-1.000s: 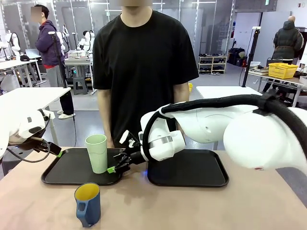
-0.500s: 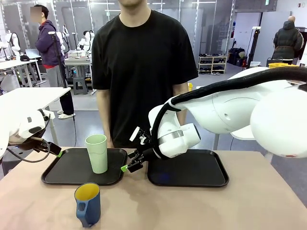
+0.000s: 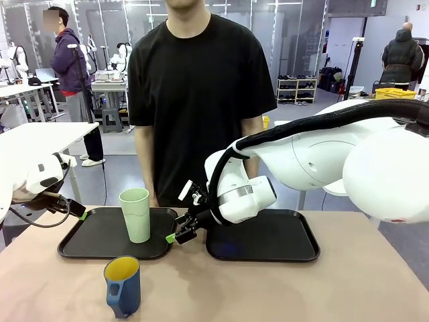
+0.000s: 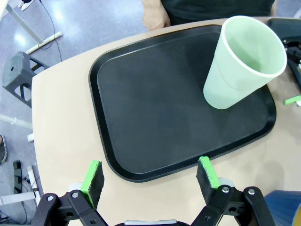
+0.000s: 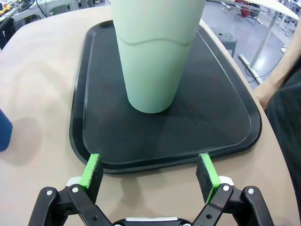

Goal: Sort and store the cups by type.
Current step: Pick up the Handle plastic cup and place it into the empty Flat Tray.

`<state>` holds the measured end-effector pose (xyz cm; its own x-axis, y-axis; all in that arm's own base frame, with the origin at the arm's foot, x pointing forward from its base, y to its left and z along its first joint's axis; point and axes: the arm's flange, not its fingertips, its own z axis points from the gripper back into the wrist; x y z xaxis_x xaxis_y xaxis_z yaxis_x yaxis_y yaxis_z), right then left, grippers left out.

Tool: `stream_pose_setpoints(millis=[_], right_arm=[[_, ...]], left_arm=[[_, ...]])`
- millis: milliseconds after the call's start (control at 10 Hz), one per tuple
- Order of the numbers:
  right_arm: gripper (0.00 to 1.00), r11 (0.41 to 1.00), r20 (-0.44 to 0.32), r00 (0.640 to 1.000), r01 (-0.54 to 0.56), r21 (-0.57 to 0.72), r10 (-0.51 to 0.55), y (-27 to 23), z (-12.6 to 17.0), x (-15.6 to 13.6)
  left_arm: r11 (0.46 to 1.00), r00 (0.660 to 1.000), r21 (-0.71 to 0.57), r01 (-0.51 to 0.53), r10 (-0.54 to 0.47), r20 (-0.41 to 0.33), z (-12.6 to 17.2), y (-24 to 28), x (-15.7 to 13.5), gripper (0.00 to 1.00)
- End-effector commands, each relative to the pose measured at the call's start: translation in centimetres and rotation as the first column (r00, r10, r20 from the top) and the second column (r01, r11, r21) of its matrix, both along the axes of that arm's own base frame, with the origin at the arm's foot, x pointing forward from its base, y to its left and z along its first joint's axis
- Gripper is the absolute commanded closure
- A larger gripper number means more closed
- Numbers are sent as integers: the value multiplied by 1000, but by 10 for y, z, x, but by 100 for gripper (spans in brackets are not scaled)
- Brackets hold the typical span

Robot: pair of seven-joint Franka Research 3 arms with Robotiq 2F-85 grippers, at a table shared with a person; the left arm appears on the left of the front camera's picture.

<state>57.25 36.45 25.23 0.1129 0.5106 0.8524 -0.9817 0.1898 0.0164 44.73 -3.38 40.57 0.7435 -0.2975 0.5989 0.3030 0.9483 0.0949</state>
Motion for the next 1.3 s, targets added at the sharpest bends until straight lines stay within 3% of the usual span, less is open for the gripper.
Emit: stream_pose_setpoints(millis=[0, 500, 600, 700, 900, 1100, 1200], right_arm=[[0, 1000, 5, 1000, -4, 1, 4, 2, 0, 3], [0, 1000, 2, 1000, 0, 1, 0, 0, 1, 1], [0, 968, 43, 990, 141, -208, -135, -15, 29, -21], [0, 943, 69, 985, 173, -285, -160, -36, 57, -40], [0, 884, 110, 979, 203, -420, -173, -79, 92, -68], [0, 871, 94, 989, 148, -468, -118, -114, 116, -98], [0, 766, 150, 977, 213, -607, -153, -155, 136, -120]], left_arm=[[1000, 1000, 5, 1, -1, 2, 1, 1, 0, 0], [1000, 1000, 5, 1, -1, 2, 1, 1, 0, 0], [1000, 1000, 5, 1, -1, 2, 1, 1, 0, 0], [1000, 1000, 5, 1, -1, 2, 1, 1, 0, 0], [1000, 1000, 5, 1, -1, 2, 1, 1, 0, 0], [1000, 1000, 5, 1, -1, 2, 1, 1, 0, 0], [1000, 1000, 5, 1, -1, 2, 1, 1, 0, 0]])
